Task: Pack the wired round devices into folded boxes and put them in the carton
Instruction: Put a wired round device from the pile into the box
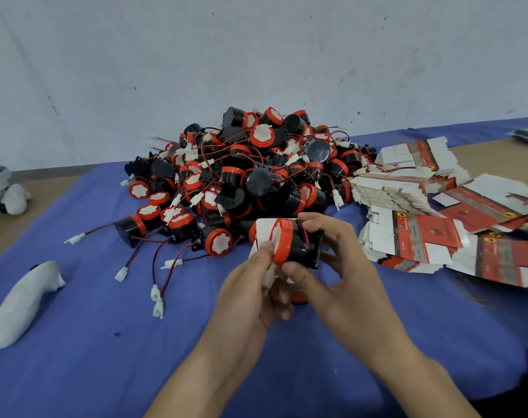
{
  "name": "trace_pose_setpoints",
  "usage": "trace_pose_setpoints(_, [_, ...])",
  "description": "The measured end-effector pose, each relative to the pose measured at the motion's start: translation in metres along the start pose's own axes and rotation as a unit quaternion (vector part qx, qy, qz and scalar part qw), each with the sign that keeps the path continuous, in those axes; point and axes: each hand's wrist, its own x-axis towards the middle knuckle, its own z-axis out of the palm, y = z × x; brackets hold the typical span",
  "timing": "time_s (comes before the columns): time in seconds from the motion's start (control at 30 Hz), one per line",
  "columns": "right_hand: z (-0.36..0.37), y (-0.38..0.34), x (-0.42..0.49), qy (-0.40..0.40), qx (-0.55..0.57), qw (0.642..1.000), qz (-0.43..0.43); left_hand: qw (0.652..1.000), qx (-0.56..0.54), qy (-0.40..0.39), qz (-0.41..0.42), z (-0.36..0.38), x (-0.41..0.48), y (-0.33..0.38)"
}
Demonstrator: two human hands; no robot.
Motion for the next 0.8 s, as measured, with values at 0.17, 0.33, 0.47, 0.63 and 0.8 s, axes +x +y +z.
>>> trace_pose_setpoints(0.17, [-0.0011, -0.0024, -0.0009, -0.016, 0.102, 0.994, 0.027, 0.997, 0.041, 0.023, 0.054, -0.0041, -0.0007, -0.0028])
trace_pose_setpoints(0.33, [-0.0033, -0.0006, 0.0031, 0.005, 0.152, 0.987, 0.049, 0.988, 0.099, 0.063, 0.102, -0.0042, 0.0004, -0.0005])
trace_pose_setpoints(0.47, [-0.0046, 0.0036, 0.0049, 0.011, 0.194, 0.979, 0.062, 0.983, 0.134, 0.047, 0.115, -0.0046, -0.0006, 0.0004])
trace_pose_setpoints(0.63, [-0.0055, 0.0023, 0.0040, -0.014, 0.180, 0.980, 0.086, 0.982, 0.135, 0.039, 0.130, -0.0041, -0.0010, 0.0013])
trace_pose_setpoints(0.8, [-0.0056, 0.0010, 0.0017, -0.013, 0.171, 0.982, 0.082, 0.983, 0.124, 0.037, 0.128, -0.0055, -0.0006, 0.0014])
